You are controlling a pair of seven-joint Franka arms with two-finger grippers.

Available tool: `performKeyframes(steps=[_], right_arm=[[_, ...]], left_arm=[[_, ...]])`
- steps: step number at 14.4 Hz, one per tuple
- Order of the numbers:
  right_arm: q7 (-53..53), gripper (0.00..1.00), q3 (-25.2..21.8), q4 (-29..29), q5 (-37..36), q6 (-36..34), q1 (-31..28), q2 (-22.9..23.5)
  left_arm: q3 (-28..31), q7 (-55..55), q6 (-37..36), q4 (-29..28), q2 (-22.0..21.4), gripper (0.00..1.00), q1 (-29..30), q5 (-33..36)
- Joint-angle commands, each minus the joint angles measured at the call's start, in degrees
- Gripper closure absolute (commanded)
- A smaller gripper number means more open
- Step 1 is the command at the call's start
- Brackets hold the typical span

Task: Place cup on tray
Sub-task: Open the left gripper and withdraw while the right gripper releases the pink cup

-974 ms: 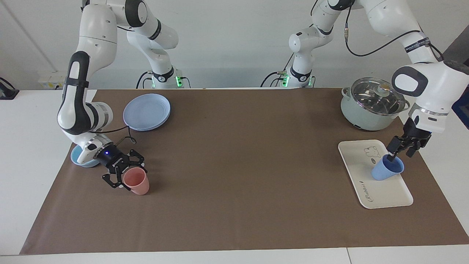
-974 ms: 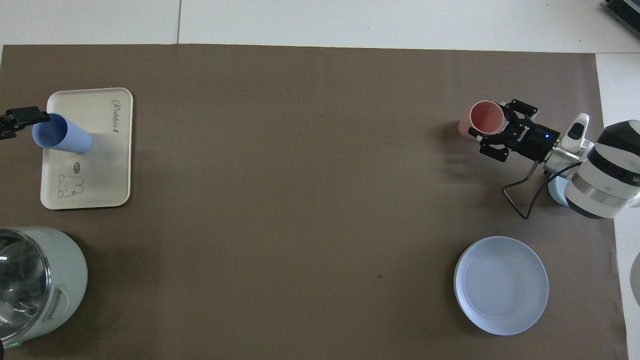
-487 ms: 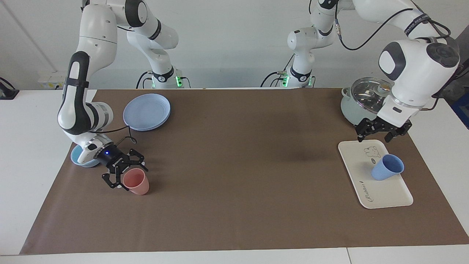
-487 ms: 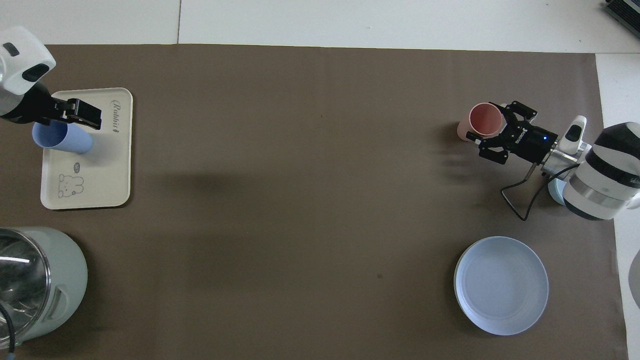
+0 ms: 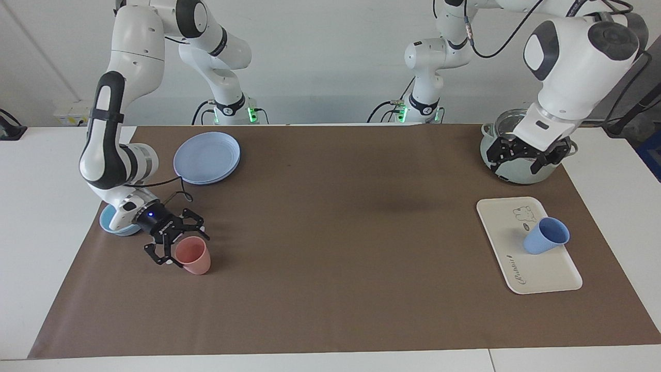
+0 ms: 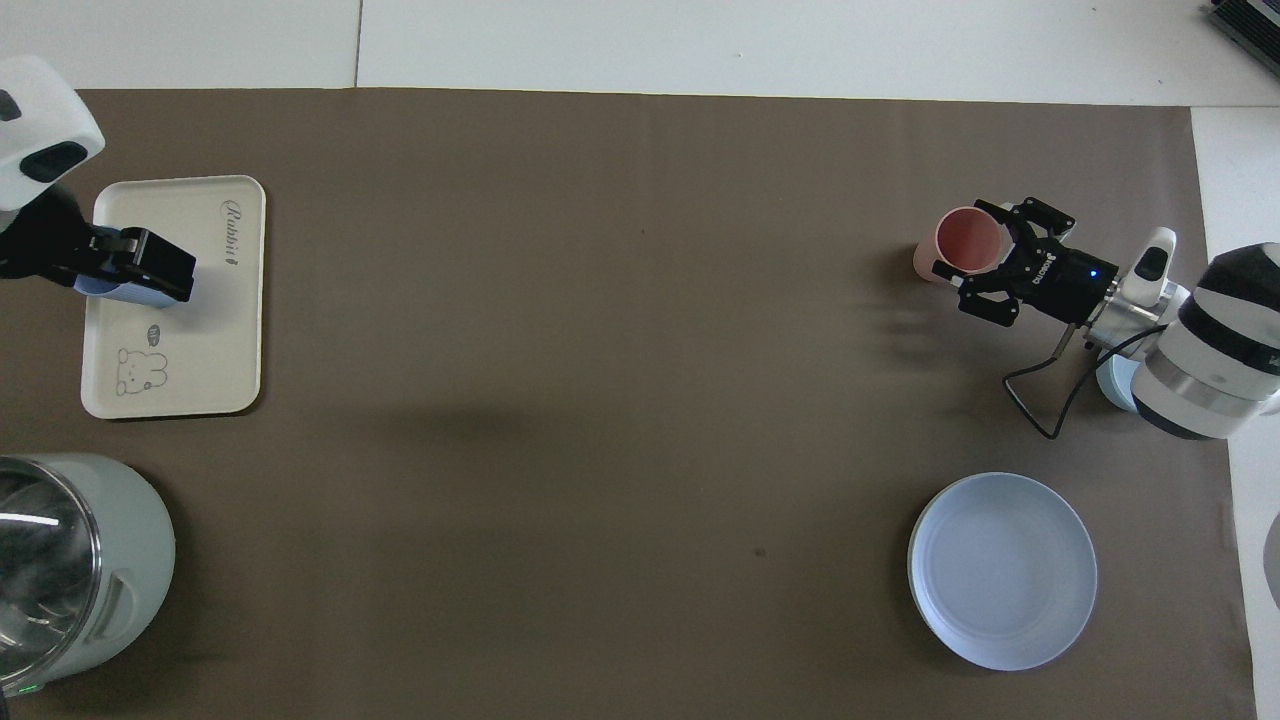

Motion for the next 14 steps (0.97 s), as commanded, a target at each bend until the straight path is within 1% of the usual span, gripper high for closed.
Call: performKeyframes(steps=[1, 2, 3, 4, 5, 6, 7, 8, 9, 11, 13, 14], right_arm=[[5.96, 0.0, 0.04, -0.62, -4.65, 0.76, -0.29, -4.8], [10.35, 0.0, 0.13, -0.27, -9.56, 2.07, -0.12, -6.91], [15.52, 0.0, 0.13, 0.26, -14.92, 3.39, 0.06, -9.02], [20.45, 0.0, 0.13, 0.87, -20.71, 3.58, 0.24, -10.69], [25.28, 0.0, 0.22, 1.57, -26.25, 3.58, 0.24, -12.1], [29.6, 0.0, 0.3, 2.45, -30.92, 3.49, 0.24, -13.07], [33.21, 0.0, 0.57, 3.16, -35.23, 3.4, 0.24, -14.21], [37.59, 0.0, 0.83, 3.34, -39.8, 3.49, 0.59, -15.61], [43.21, 0.0, 0.83, 3.34, -45.24, 3.66, 2.33, -17.37], [60.48, 0.0, 0.83, 3.6, -61.03, 3.67, 4.89, -21.58], [76.76, 0.0, 0.83, 5.0, -73.88, 2.96, 8.48, -23.71], [83.97, 0.0, 0.92, 5.18, -78.82, 2.44, 8.76, -24.41]], left_arm=[[4.79, 0.06, 0.28, -4.44, -2.65, 0.0, -4.93, 0.61], [6.47, -0.02, 0.45, -4.71, -3.01, 0.0, -6.61, 0.26], [6.84, -0.02, 0.45, -5.33, -3.53, 0.0, -6.98, 0.26], [7.28, -0.37, 0.54, -6.64, -4.15, 0.0, -7.42, -0.44], [8.15, -0.81, 0.98, -8.65, -5.63, 0.0, -7.68, -1.06], [9.29, -0.99, 3.16, -11.37, -7.48, 0.0, -7.77, -2.45], [10.43, -0.99, 5.53, -13.22, -8.19, 0.0, -7.86, -4.03], [10.79, -1.08, 6.77, -13.68, -8.37, 0.0, -7.77, -5.01], [10.8, -0.99, 6.87, -13.77, -8.46, 0.0, -7.69, -5.19], [10.8, -1.08, 7.57, -13.86, -8.46, 0.0, -7.33, -5.19], [10.8, -1.17, 7.57, -13.77, -8.46, 0.0, -7.07, -5.19], [10.8, -1.69, 7.66, -13.77, -8.29, 0.0, -6.98, -5.19]])
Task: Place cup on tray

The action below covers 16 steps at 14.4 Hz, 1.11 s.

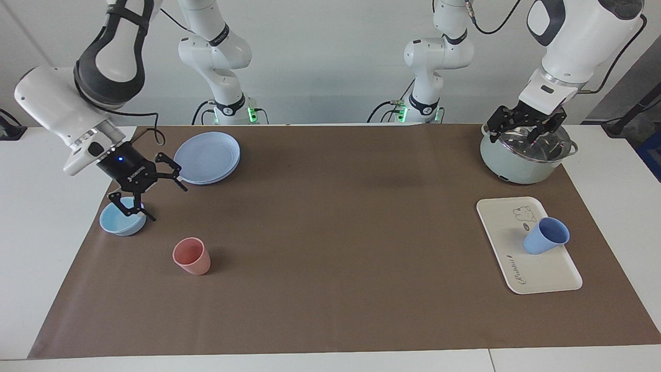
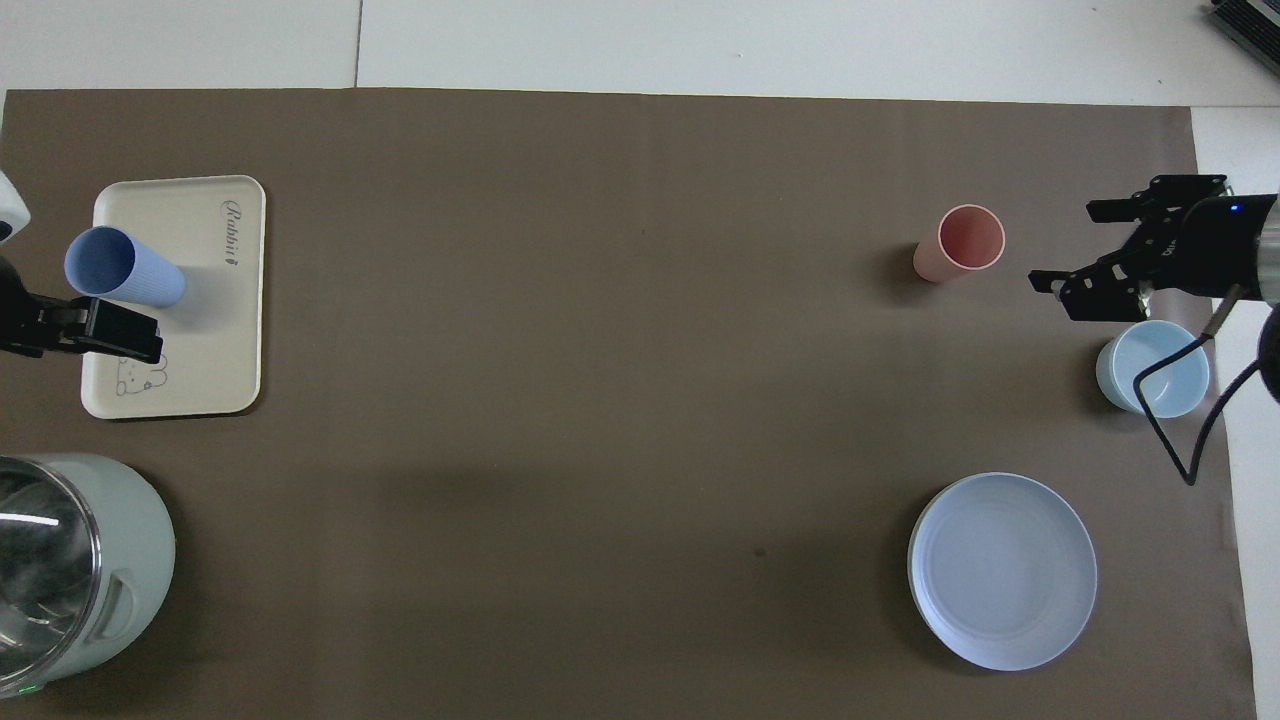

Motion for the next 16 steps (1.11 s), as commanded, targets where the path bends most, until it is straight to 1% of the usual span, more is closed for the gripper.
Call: performKeyframes(steps=[1, 3, 4, 6, 8, 11, 12, 14, 15, 16], right_arm=[[18.04, 0.0, 0.22, 0.98, -11.44, -2.09, 1.72, -1.86], [32.62, 0.0, 0.3, 6.4, -19.78, -10.85, 2.25, -1.34], [38.79, 0.0, 0.83, 8.44, -22.61, -14.9, 2.25, -1.25], [47.07, 0.0, 1.18, 10.56, -23.78, -20.01, 2.25, -1.34], [53.32, 0.0, 1.19, 12.49, -23.7, -26.86, 2.16, -1.6], [54.49, 0.0, 0.49, 16.09, -23.44, -35.57, 1.46, -1.86], [54.49, 0.0, 0.22, 16.19, -22.91, -36.81, 1.29, -2.65], [54.49, 0.0, 0.04, 15.14, -22.82, -36.56, 0.41, -3.45], [54.67, 0.0, 0.04, 15.14, -23.17, -35.43, 0.41, -3.36], [54.41, 0.0, 0.04, 15.14, -23.26, -31.16, 0.23, -3.27]], left_arm=[[0.51, -1.8, 1.87, -2.16, -1.63, 0.0, -0.18, -0.69], [0.42, -1.81, 2.04, -2.07, -1.19, 0.0, 0.61, -0.69], [0.51, -1.8, 1.96, -1.99, -1.19, 0.0, 0.7, -0.69], [0.51, -1.89, 2.04, -1.98, -1.19, 0.0, 0.61, -0.69], [0.51, -2.07, 2.13, -1.9, -1.11, 0.0, 0.18, -0.69], [0.42, -2.24, 3.36, -1.99, -1.1, 0.0, 0.0, -0.6], [0.42, -2.59, 3.45, -1.9, -1.02, 0.0, -0.09, -0.6], [0.25, -4.96, 4.32, -2.25, -1.1, 0.0, -0.26, -0.6], [0.16, -5.23, 4.76, -2.25, -1.02, 0.0, -0.27, -0.6], [0.16, -5.14, 5.12, -2.25, -1.02, 0.0, -0.27, -0.6]])
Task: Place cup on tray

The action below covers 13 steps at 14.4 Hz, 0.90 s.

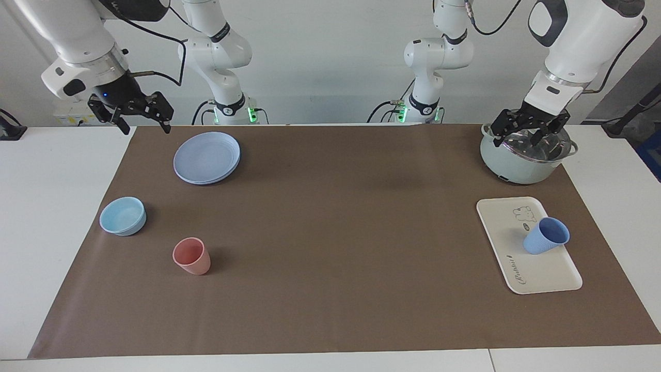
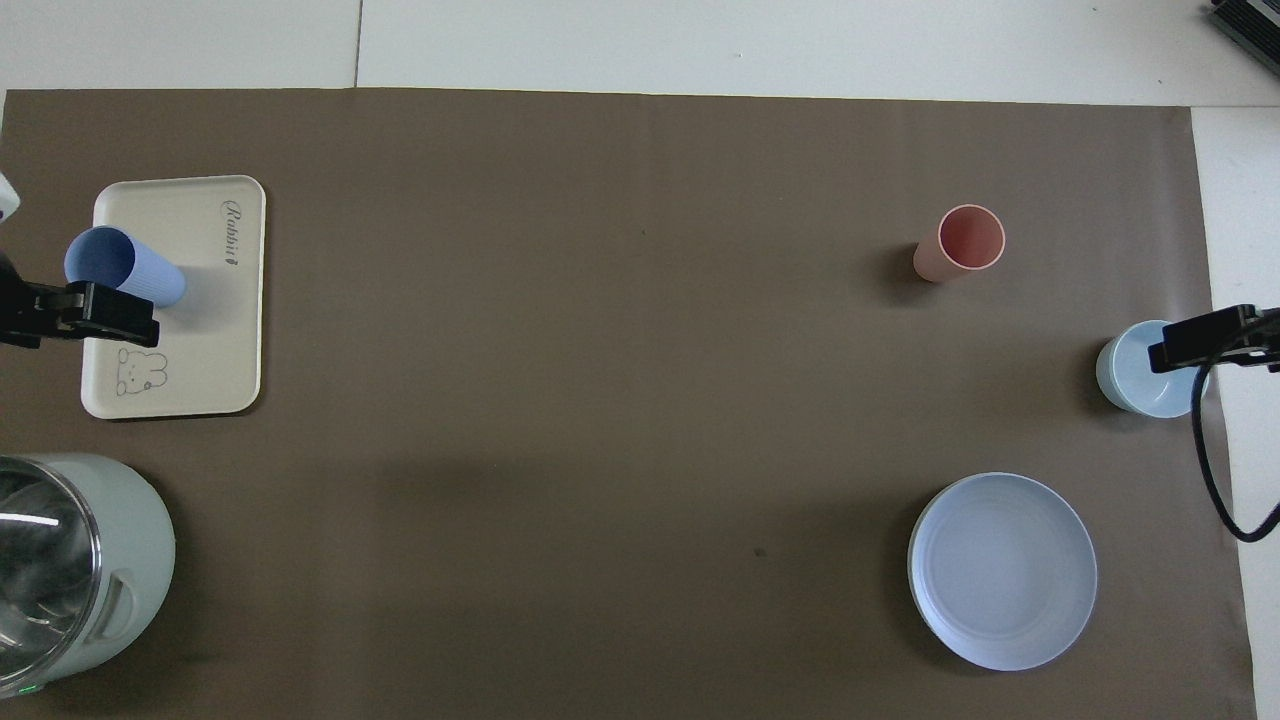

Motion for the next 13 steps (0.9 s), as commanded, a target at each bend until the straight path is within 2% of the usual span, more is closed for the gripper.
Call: performKeyframes(steps=[1, 3, 6, 13], right_arm=[[1.08, 0.0, 0.39, -0.15, 0.08, 4.3, -0.51, -0.36], [1.26, 0.0, 0.75, -1.2, -1.4, 2.29, 0.02, -1.14], [-0.49, 0.0, 0.49, -7.26, -2.02, 4.39, -0.77, -4.3], [1.43, 0.0, 0.57, -4.81, -0.61, 1.49, -0.68, -3.26]], left_arm=[[0.11, -0.99, 2.07, -1.59, -1.03, 0.0, -0.3, -0.58], [0.12, -0.37, 2.16, -1.5, -0.94, 0.0, -0.21, -0.58], [0.11, -0.28, 1.98, -1.5, -0.94, 0.0, -0.21, -0.58], [0.11, -0.37, 1.37, -1.59, -1.03, 0.0, -0.3, -0.58]])
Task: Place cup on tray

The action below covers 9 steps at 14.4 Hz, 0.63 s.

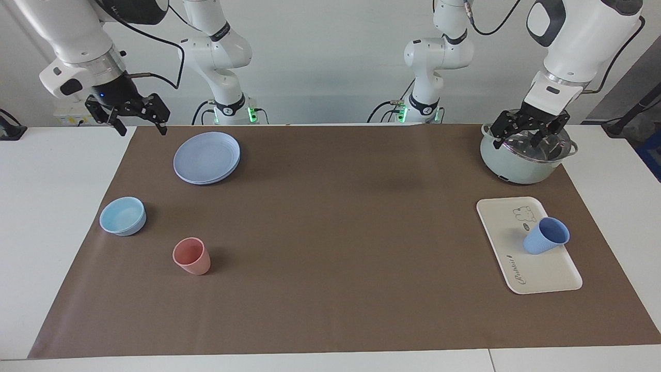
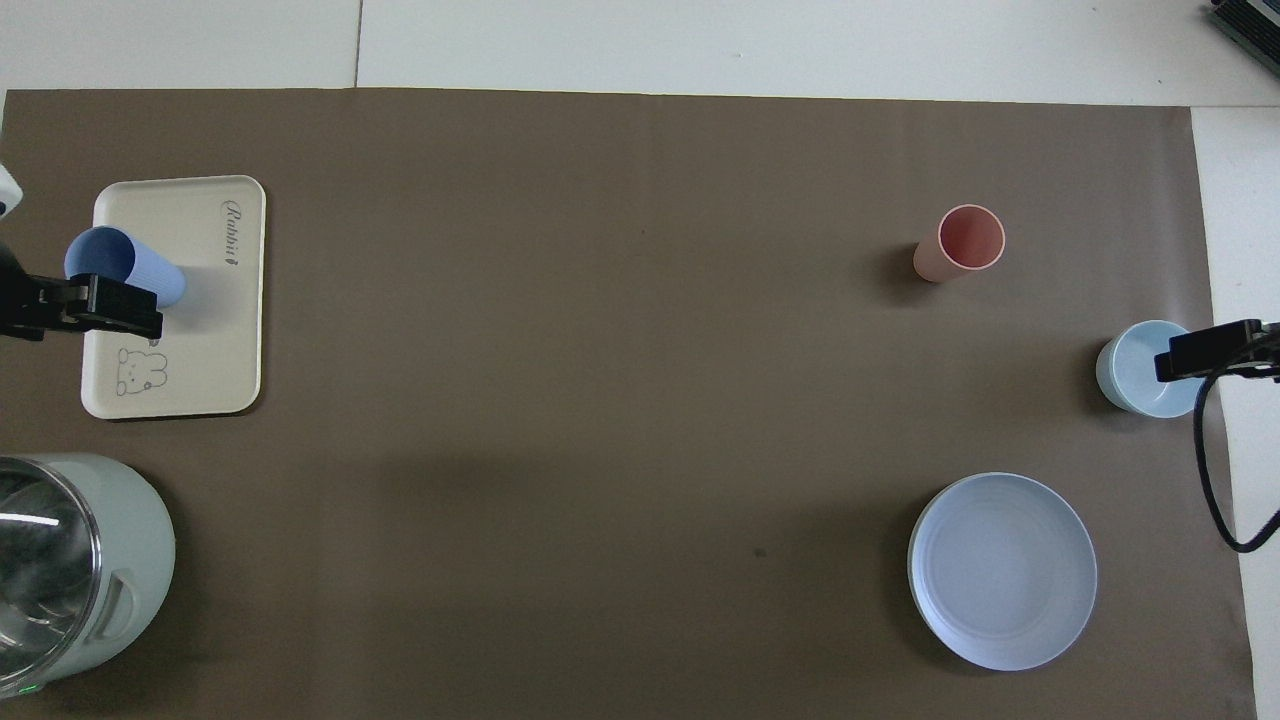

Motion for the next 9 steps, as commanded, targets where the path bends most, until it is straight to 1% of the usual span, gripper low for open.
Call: performKeyframes(steps=[1, 9], right_arm=[[1.27, 0.0, 0.54, -0.66, -0.05, -0.49, -0.47, -0.9], [1.53, 0.0, 1.42, -1.09, -1.9, 0.74, 0.41, -1.08]], left_arm=[[0.3, -0.27, 0.63, -1.45, -1.03, 0.0, -0.19, -0.58], [0.3, -0.36, 0.28, -1.36, -1.21, 0.0, -0.02, -0.58]])
